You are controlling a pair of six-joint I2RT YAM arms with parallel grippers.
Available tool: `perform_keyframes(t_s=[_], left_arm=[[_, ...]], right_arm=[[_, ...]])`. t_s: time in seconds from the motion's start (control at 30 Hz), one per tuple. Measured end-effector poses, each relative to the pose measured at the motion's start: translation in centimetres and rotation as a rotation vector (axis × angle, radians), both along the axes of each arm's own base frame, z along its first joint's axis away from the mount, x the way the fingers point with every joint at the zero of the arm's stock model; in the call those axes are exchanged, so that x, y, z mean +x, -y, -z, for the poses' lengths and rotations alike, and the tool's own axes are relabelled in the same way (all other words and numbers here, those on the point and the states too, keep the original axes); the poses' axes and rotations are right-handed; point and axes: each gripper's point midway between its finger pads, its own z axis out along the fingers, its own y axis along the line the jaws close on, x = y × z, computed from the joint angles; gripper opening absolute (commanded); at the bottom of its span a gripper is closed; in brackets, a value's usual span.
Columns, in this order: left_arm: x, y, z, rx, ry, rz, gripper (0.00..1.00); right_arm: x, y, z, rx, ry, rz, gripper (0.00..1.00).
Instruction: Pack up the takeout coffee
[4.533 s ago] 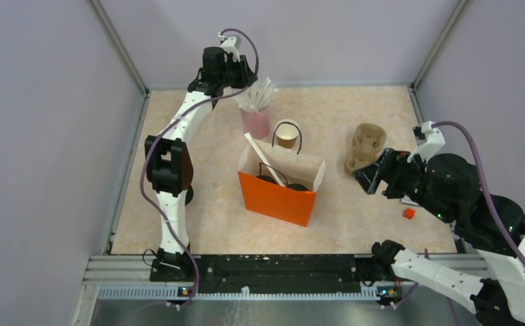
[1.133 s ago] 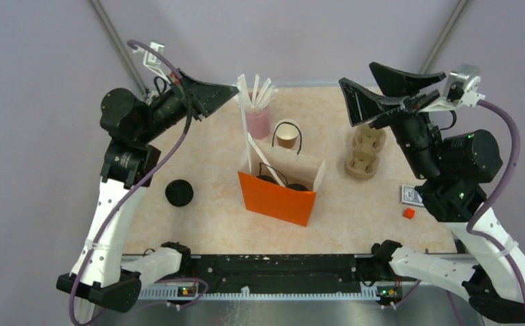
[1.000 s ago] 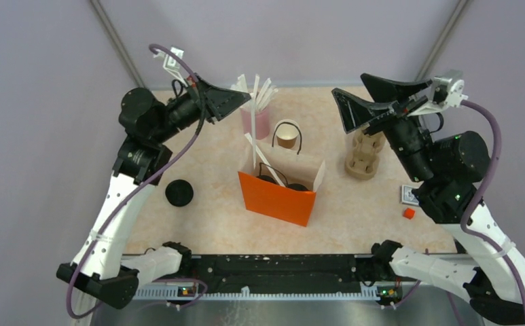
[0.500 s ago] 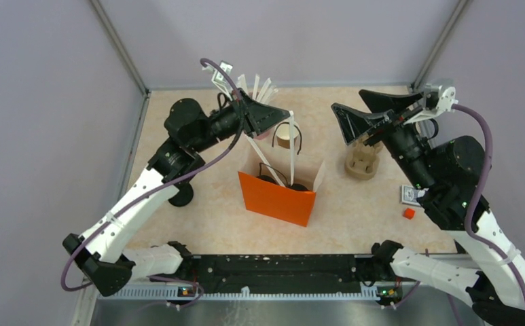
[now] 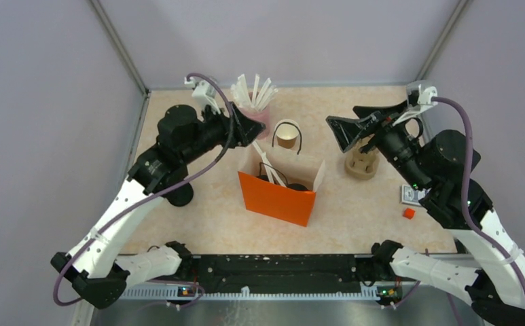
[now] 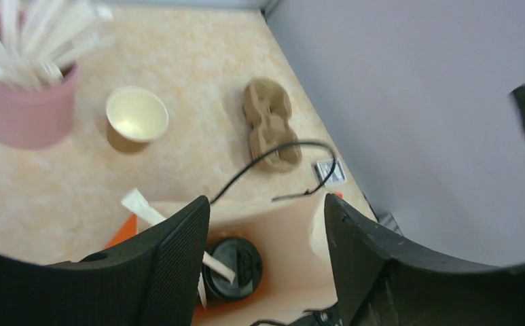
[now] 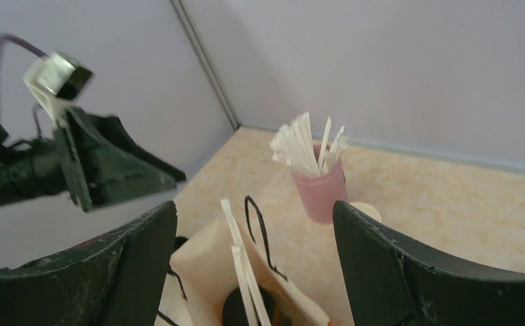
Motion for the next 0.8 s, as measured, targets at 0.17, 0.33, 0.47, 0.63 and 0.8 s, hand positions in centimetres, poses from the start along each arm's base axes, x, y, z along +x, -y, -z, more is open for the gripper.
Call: perform_keyframes(t_s=[0.17,0.33,0.47,0.63,0.8], left_arm=[[0.5,-1.7,-6.6,0.071,0.151,-0.042,0.99],[-0.5,-3.7,-9.0,0.135,0.211,-0.074,0.99],[-1.8,-5.6,-8.0,0.187,0.188,-0.104,0.99],[-4.5,-8.7,-6.7,0.199,0.156,-0.160,0.99],[-7.5,-10.9,-6.3,0.128,0.185,-0.178,0.99]], right_arm=[[0.0,-0.3,3.0,-0.056,-0.149,-0.006,0.84],[-0.2,-0.4,8.0,-0.165,-0.348,0.007,0.92],[-0.6,-0.2,9.3,-0.194,-0.454,0.018,0.93],[-1.6,0.8,7.3,-0.160,-0.454,0.026,0.93],[-1.8,1.7,6.6,-0.129,-0.466,0.062,0.94]])
